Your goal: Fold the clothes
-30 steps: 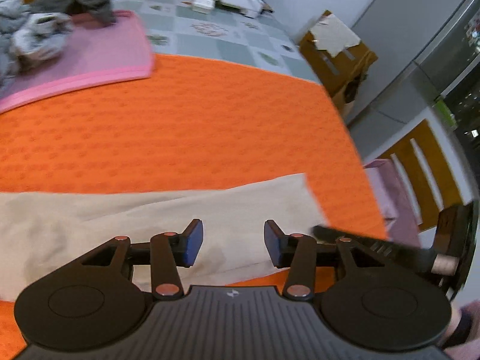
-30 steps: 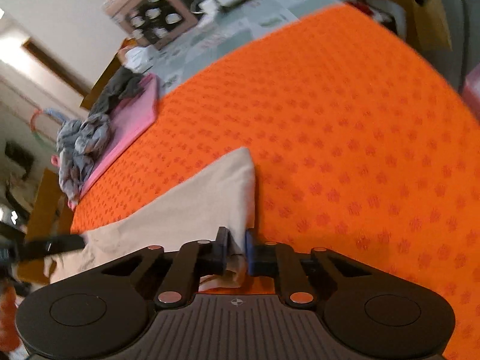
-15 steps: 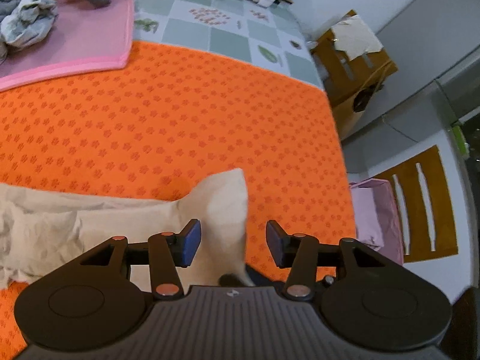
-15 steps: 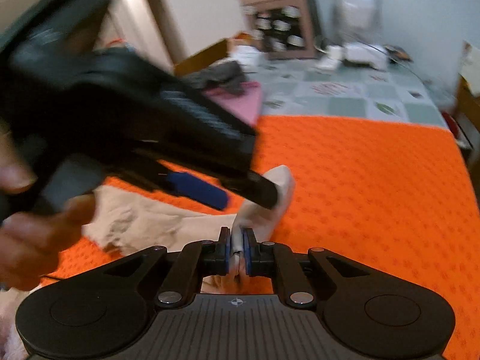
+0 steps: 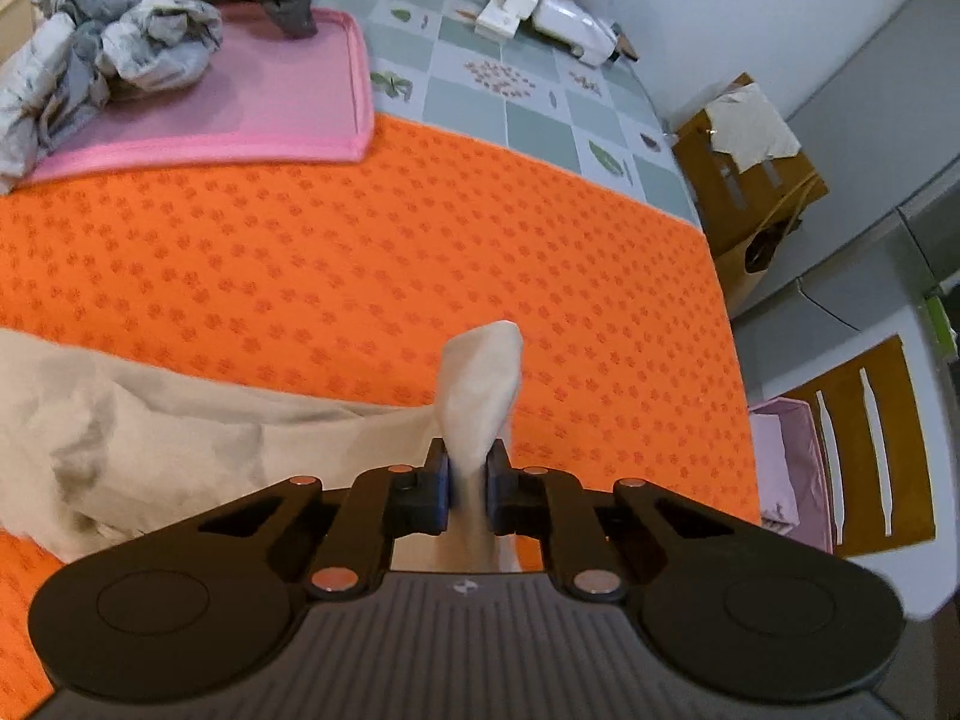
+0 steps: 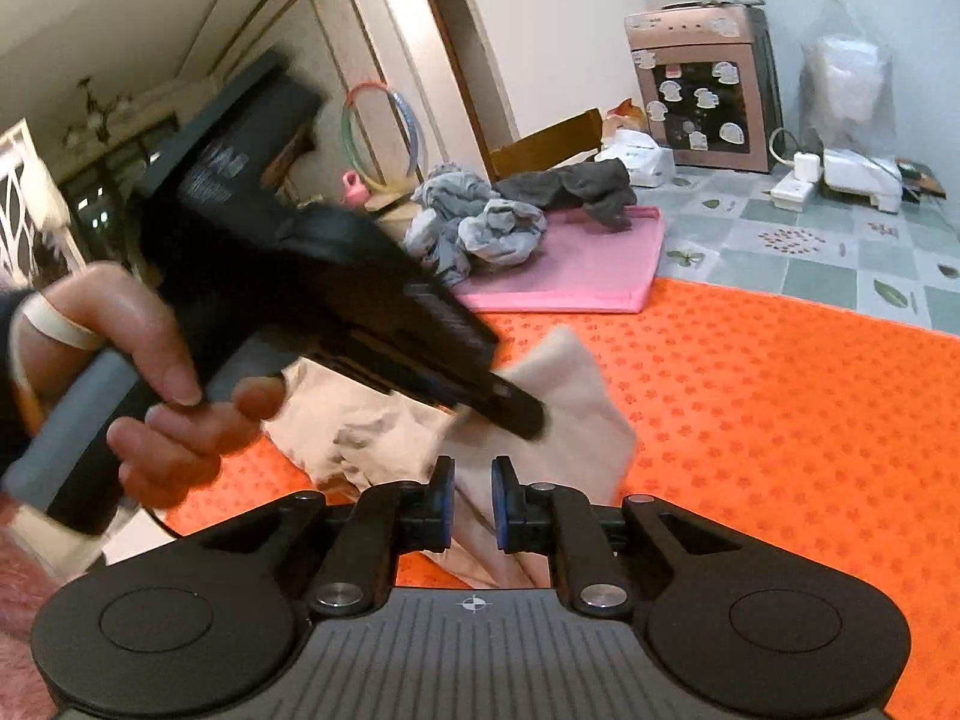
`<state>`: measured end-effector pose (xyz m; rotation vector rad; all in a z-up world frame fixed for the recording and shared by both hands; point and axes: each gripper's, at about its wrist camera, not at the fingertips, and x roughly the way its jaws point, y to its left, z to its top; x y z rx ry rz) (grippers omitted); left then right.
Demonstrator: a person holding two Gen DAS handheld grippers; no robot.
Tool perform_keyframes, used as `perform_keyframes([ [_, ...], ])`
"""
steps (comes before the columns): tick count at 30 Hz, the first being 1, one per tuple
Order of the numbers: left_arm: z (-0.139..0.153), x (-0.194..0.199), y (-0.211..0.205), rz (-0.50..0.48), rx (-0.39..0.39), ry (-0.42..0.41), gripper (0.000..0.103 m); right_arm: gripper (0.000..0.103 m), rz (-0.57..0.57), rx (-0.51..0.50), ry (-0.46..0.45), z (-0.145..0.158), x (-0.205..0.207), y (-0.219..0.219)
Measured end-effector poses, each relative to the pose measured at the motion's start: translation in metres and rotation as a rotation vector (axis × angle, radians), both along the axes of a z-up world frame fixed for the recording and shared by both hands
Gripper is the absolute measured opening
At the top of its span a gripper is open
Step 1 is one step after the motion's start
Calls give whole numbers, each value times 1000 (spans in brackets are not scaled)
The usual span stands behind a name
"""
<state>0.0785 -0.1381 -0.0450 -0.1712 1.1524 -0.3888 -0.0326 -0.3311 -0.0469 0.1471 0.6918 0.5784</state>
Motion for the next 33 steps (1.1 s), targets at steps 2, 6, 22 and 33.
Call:
perform_keyframes([
  [2, 4, 4, 19, -5, 1, -18, 13, 19, -26, 7, 15, 1, -1, -6],
  [6, 5, 13, 61, -10, 4, -35, 13, 21, -114, 4, 42, -1, -1, -16],
  [22, -54, 51, 193, -55, -92, 42, 13, 22, -293, -141, 103, -12, 8, 71],
  [33, -73, 55, 193, -64, -303, 77, 13, 23, -200, -181, 87, -17, 57, 154],
])
